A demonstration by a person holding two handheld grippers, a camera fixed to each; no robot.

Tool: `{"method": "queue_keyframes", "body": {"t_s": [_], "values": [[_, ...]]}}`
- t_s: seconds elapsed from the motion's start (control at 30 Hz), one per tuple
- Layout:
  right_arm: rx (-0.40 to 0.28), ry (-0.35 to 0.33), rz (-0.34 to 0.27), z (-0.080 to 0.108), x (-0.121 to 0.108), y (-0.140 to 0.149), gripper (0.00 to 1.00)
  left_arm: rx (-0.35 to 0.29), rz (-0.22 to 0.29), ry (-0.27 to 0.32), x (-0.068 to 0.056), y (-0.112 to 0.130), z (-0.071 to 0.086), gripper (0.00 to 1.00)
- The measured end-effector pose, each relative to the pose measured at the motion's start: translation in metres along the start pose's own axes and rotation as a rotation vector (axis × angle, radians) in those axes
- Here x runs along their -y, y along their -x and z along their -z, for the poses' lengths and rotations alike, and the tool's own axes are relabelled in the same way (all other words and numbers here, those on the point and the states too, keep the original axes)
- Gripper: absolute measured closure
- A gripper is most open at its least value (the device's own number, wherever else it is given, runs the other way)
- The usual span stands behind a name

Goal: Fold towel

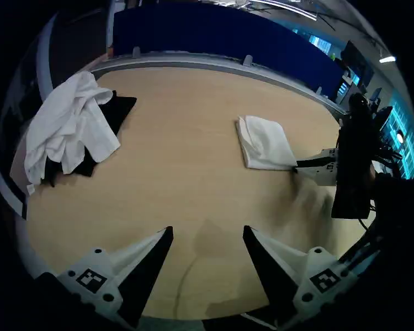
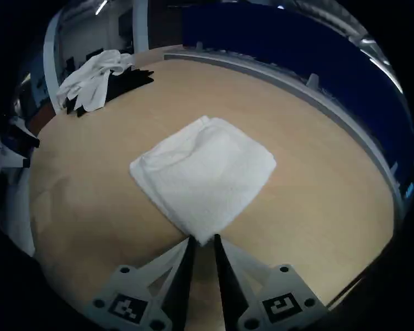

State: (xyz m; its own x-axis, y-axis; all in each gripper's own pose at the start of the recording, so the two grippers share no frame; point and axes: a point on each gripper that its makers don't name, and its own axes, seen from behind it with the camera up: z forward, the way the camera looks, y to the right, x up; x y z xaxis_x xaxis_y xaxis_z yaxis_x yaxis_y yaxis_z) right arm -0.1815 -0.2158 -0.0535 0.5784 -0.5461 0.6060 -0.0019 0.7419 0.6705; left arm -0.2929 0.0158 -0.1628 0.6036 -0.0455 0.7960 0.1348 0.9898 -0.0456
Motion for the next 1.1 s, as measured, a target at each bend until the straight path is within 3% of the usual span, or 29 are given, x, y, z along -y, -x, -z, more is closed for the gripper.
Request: {"method": "queue_keyframes", "body": {"t_s": [0.27,0.57,0.83,1.1], "values": [[-0.011,-0.005,-0.013,0.002,0.002,-0.002,0.92,0.003,-0.005,0.005,-0.002,0.001,-0.001,0.06],[-0.038,0.023,-0.039,0.011,-0.006,-0.012,0.94,0.002,-0.009,0.009,-0.004,0.000,0.003,0.06],[-0.137,0.040,-0.022,0.047,-0.018,-0.069,0.94,-0.018,-0.015,0.023,-0.009,-0.012,0.003,0.06],[-0.269,0.076,-0.017,0.096,-0.040,-0.139,0.95,-0.051,-0.039,0.048,-0.022,-0.032,0.003,0.06]]}}
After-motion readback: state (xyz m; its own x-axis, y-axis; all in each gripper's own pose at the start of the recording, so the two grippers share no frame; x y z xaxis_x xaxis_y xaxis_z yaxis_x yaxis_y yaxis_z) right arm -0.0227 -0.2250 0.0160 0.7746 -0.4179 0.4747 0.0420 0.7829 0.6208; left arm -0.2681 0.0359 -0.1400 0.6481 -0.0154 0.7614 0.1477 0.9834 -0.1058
